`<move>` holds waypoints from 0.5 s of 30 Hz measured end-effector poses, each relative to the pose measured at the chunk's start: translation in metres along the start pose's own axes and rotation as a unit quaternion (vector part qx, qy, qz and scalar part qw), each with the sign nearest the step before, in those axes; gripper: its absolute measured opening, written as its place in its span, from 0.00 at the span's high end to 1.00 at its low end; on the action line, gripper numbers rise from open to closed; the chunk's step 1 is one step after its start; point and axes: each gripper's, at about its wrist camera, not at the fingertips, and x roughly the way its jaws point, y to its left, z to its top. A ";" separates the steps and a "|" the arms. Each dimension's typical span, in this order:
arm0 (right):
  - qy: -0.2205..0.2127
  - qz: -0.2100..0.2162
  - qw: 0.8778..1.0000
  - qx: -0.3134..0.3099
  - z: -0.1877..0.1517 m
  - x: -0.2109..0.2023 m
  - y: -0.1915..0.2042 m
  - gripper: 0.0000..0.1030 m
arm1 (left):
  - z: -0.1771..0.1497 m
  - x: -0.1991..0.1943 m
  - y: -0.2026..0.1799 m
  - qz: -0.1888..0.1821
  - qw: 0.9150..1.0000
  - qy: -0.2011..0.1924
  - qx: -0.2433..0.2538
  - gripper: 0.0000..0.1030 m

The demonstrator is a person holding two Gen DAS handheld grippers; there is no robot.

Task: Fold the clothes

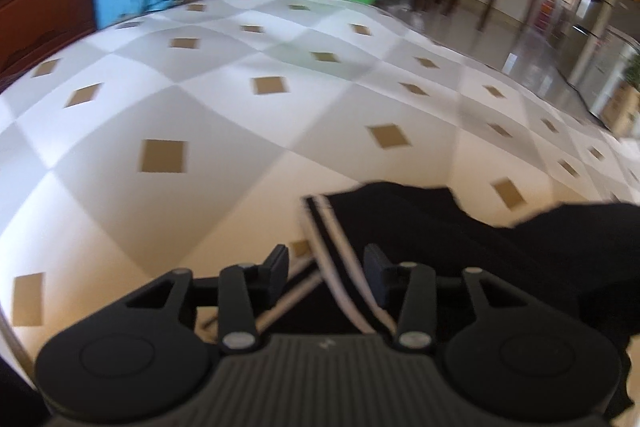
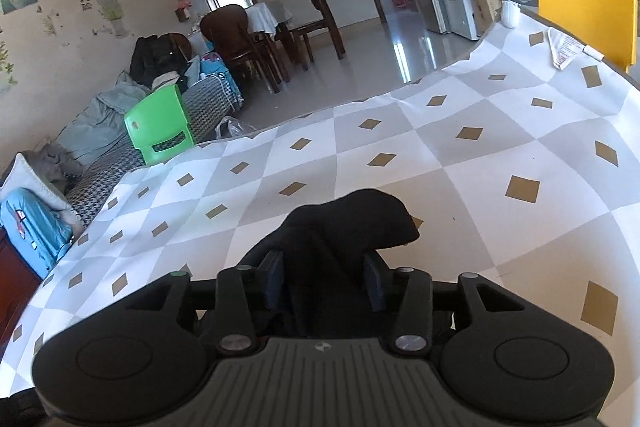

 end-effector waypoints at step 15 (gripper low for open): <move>0.064 0.060 0.993 -0.083 -0.020 0.013 -0.004 0.46 | -0.035 0.005 -0.059 -0.077 0.988 0.038 0.125 0.42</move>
